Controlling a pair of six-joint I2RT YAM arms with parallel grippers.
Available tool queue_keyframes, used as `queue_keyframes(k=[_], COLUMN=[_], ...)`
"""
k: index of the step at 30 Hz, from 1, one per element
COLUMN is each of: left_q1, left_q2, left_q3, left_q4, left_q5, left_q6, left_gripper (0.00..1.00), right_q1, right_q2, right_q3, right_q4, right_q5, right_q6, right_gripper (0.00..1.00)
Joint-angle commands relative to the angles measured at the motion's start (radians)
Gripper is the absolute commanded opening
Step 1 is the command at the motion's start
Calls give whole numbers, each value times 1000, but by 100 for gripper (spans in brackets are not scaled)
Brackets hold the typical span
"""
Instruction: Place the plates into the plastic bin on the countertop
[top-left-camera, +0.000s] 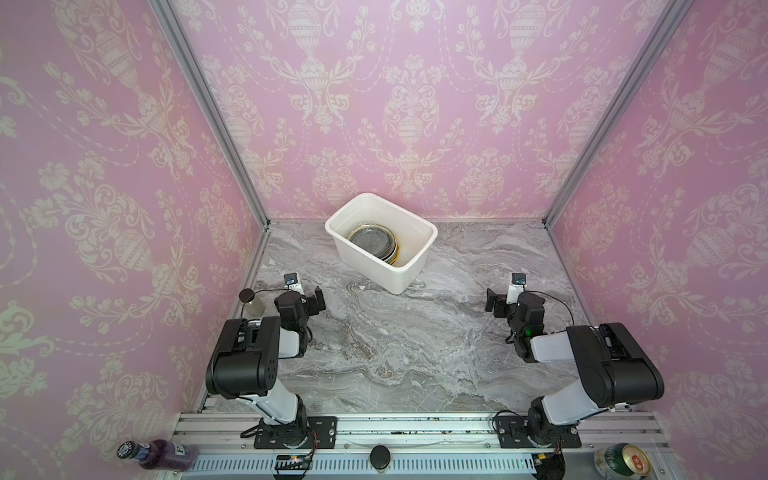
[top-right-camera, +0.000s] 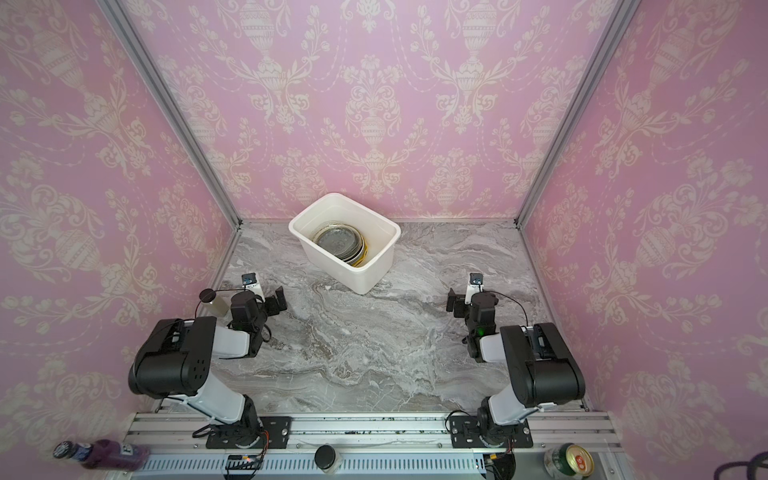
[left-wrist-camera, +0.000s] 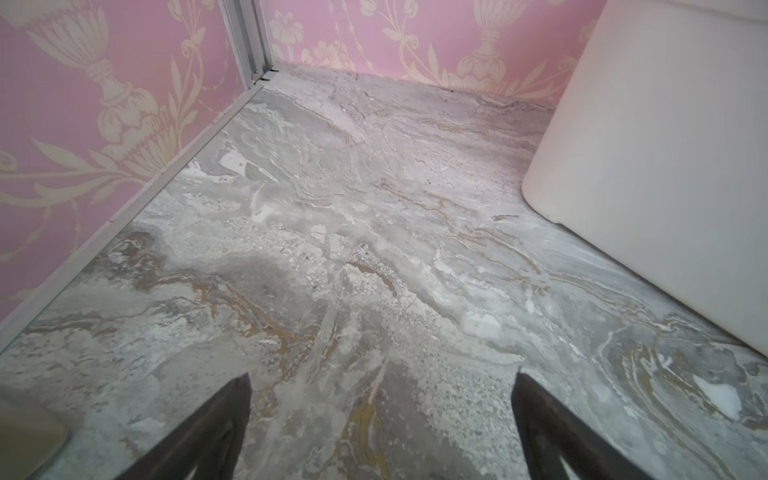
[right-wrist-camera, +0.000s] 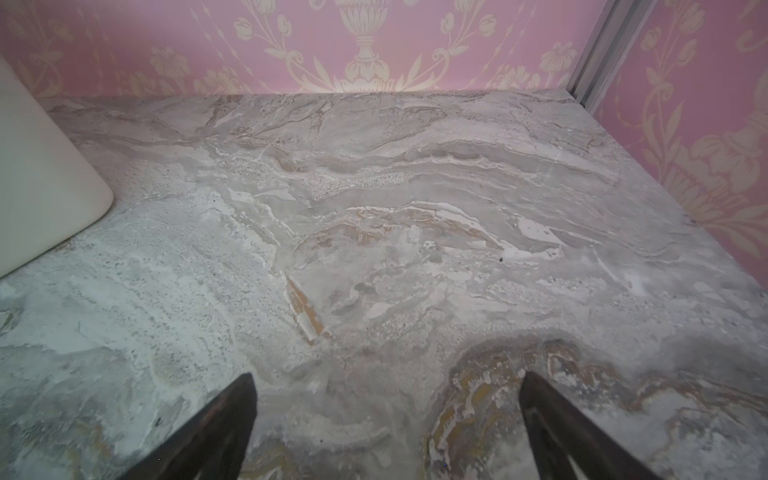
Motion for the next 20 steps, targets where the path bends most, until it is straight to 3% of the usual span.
queue_keyframes(k=[1,20], left_q1=[-26,-32], left_q2=[12,15], left_q3=[2,-3], left_q4=[91,105], left_q5=[-19,-23], left_q6=[60,70], left_gripper=[99,99], right_q1=[-5,-10], right_q2=[-3,-5], right_q3=[30,31], right_q4=[10,11], right_q5=[-4,-15], right_q6=[4,3], right_gripper=[100,100])
